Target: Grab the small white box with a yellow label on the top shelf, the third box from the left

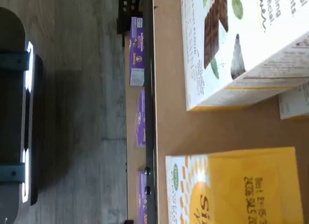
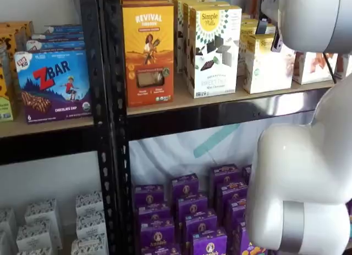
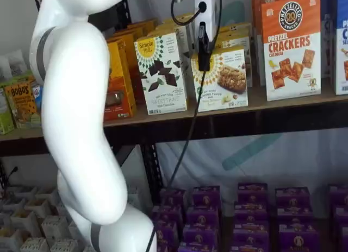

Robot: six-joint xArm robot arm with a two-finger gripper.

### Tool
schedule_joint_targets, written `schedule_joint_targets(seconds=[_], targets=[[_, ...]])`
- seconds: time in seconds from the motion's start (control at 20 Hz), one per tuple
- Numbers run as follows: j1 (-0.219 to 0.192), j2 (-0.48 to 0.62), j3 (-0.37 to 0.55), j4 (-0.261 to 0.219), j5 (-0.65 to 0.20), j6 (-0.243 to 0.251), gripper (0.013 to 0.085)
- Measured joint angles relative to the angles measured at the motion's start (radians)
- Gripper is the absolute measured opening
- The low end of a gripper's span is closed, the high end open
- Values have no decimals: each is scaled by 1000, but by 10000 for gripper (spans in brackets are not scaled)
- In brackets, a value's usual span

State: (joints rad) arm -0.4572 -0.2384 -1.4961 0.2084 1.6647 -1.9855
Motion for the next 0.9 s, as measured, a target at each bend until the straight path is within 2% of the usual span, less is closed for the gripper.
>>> schedule_joint_targets(seconds=[0.35,0.9], targets=[[37,30,-17,-80,23,20,850],[41,26,10,-89,-2,20,850]])
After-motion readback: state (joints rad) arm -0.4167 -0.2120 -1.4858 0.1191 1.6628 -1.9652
